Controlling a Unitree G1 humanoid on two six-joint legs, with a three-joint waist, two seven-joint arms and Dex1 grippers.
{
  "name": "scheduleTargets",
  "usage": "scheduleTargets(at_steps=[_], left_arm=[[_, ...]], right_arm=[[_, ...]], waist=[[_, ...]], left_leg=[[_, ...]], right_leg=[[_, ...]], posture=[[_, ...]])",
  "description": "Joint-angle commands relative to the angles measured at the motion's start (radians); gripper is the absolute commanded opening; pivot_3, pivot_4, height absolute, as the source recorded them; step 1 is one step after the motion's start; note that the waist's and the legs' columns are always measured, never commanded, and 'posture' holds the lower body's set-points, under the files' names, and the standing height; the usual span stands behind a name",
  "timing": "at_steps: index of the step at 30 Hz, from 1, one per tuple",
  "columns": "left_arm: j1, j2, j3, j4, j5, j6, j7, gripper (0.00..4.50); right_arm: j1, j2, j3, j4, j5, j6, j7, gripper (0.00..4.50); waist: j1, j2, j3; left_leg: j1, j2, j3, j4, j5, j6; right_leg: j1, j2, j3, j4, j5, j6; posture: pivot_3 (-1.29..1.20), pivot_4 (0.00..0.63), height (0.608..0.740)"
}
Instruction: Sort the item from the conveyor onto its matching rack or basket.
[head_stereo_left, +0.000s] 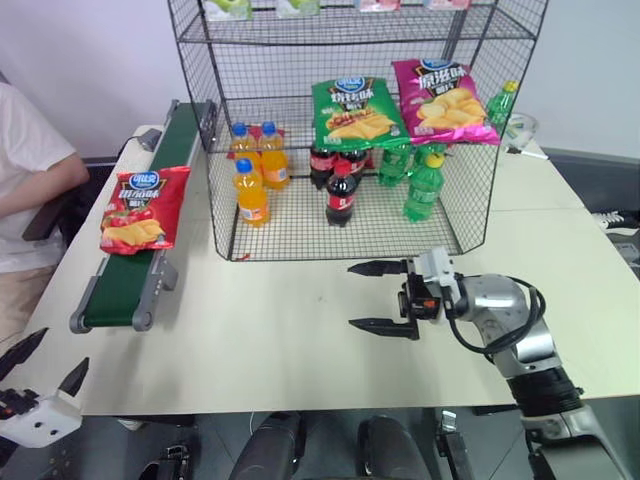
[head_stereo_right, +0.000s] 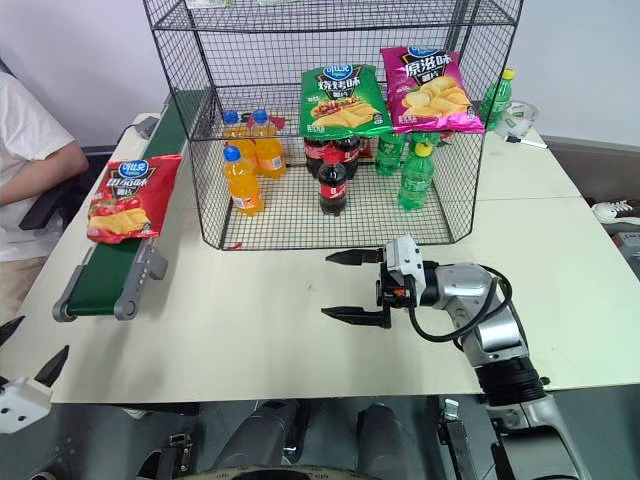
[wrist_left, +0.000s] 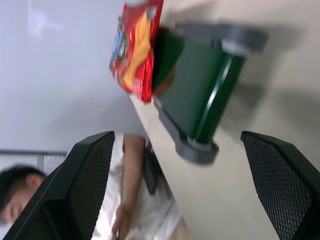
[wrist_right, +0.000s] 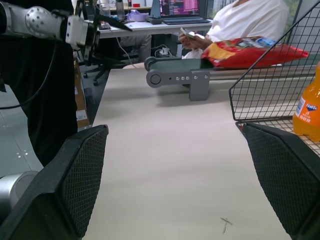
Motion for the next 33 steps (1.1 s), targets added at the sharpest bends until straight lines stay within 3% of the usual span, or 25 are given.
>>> scheduleTargets(at_steps=[1,16,33], left_arm=[[-0.014,0.033,-0.035,0.007,0.105,0.036,0.145,4.21],[0.000,0.101,-0.173,0.005,0.129,0.124,0.320,4.21],[-0.019,0.127,-0.241,-0.018,0.106,0.172,0.352,4.21]], right_arm=[[-0.010,0.005,-0.004,-0.010,-0.006,-0.017,-0.006,4.50],[0.006,0.004,-0.012,-0.020,-0.016,-0.018,-0.024,4.50],[0.008,-0.001,-0.013,-0.021,-0.020,-0.014,-0.032,4.50]], waist=[[0.000,0.000,0.000],[-0.002,0.000,0.000],[-0.003,0.000,0.000]], left_leg=[[0.000,0.000,0.000,0.000,0.000,0.000],[0.000,0.000,0.000,0.000,0.000,0.000],[0.000,0.000,0.000,0.000,0.000,0.000]], right_leg=[[0.000,0.000,0.000,0.000,0.000,0.000],[0.000,0.000,-0.002,0.001,0.001,0.002],[0.000,0.000,-0.002,0.001,0.001,0.002]], posture=[[0.00,0.150,0.740],[0.00,0.150,0.740],[0.00,0.150,0.740]])
